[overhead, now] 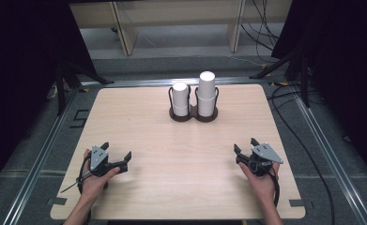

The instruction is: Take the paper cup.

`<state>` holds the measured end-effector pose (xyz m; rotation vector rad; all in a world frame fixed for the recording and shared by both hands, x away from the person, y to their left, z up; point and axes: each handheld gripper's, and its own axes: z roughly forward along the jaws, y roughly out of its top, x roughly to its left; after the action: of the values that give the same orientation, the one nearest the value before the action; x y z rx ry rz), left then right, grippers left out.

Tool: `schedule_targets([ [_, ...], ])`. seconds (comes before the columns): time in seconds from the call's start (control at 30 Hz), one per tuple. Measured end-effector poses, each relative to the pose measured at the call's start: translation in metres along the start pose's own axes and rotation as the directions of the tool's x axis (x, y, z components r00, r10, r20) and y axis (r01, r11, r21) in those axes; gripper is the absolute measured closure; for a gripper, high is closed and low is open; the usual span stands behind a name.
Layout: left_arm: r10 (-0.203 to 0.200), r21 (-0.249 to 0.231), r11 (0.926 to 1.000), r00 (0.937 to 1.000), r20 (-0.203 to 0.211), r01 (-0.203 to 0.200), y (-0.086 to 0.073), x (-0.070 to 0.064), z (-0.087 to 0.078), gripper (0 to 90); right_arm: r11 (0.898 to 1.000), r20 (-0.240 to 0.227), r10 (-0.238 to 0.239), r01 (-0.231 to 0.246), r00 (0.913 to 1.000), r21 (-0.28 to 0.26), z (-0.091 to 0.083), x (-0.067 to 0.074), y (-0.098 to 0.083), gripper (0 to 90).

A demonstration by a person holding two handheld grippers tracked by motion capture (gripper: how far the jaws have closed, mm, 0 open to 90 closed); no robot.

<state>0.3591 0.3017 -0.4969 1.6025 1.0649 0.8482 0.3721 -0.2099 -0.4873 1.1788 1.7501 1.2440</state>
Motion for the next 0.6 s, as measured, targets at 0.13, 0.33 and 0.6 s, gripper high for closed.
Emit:
schedule_targets([
  [0.13,0.006,0.016,0.9999,0.9999,-0.012,-0.006,0.001,-0.001,0.000,0.7,1.000,-0.008,-0.003,0.003,1.0000,-0.002,0.000,0.000,0.000,28.8],
  [0.33,-0.001,-0.022,0.9998,1.0000,0.009,0.001,0.001,0.000,0.004,0.7,1.000,-0.011,-0.015,0.015,0.9998,0.007,0.001,0.006,0.003,26.1],
  [0.6,0.035,-0.021,0.9992,0.9949,0.094,-0.034,0.027,-0.004,0.027,2.8,0.998,-0.088,-0.053,0.050,0.9947,-0.040,0.012,0.029,0.037,24.3],
])
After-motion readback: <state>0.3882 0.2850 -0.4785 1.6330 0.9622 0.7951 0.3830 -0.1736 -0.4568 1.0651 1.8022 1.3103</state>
